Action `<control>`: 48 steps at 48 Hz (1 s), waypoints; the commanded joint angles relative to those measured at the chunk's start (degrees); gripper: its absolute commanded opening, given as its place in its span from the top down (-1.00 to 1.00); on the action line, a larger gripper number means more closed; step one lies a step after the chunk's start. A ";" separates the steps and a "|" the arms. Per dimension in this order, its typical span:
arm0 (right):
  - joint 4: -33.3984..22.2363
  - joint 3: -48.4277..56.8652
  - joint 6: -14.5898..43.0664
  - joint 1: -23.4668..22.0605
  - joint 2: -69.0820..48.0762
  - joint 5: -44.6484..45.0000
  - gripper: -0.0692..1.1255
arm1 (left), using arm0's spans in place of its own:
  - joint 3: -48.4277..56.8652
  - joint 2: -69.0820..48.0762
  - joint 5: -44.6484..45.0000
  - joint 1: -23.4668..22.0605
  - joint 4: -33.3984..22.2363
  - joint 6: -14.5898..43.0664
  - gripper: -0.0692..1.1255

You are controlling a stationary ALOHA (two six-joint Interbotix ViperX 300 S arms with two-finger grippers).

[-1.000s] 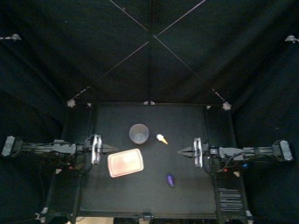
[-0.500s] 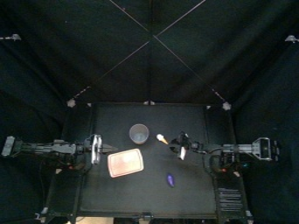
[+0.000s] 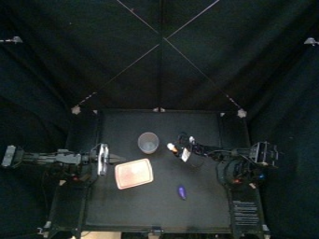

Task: Pick the ice cream then place it in the grey bowl
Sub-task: Pick the ice cream

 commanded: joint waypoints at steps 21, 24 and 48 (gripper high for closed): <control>-0.18 -6.33 0.00 -0.44 9.58 5.89 -0.83 | -0.62 0.09 -0.18 0.09 0.44 0.09 0.94; -0.26 -6.50 0.00 -0.35 10.11 6.24 -0.82 | -0.62 0.09 -0.18 0.09 0.44 0.09 0.94; -0.26 -9.05 0.00 -0.35 13.27 6.24 -0.10 | -0.44 0.09 -0.09 0.09 0.53 0.09 0.94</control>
